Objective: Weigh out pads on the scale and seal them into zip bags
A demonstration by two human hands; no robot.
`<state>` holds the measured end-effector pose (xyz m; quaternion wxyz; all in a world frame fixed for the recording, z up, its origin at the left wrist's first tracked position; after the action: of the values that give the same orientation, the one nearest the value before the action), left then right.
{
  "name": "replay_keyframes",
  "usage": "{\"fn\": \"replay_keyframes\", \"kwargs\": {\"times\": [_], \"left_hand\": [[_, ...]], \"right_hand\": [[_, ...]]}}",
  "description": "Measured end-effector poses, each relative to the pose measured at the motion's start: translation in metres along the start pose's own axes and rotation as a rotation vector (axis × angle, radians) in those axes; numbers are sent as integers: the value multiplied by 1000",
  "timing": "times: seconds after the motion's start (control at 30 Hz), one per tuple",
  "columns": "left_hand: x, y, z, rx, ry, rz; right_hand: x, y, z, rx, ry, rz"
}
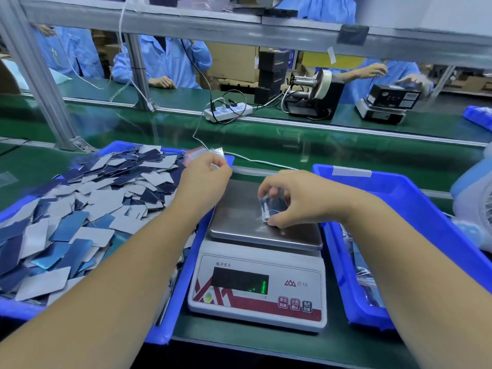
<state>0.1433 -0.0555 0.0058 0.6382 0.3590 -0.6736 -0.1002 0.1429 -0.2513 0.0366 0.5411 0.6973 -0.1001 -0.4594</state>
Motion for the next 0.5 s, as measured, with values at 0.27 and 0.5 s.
{"fn": "replay_keyframes", "kwargs": {"times": [0.27, 0.5], "left_hand": [[16, -6, 4, -66, -112, -116], [-10, -2, 3, 1, -92, -105]], "right_hand": [[40, 25, 51, 98, -163, -68], [129, 55, 128, 242, -492, -56]]}}
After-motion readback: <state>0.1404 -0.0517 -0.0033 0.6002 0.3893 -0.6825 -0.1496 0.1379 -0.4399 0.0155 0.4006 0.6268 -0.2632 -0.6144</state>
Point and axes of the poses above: each hand's wrist, its own z-axis away from the middle knuckle, its own y-axis out of the back of the hand, x = y × z, the point moved 5 cm from there along -z, towards the middle knuckle, and after that the axes turned 14 degrees about -z, right-handed, at the moved point
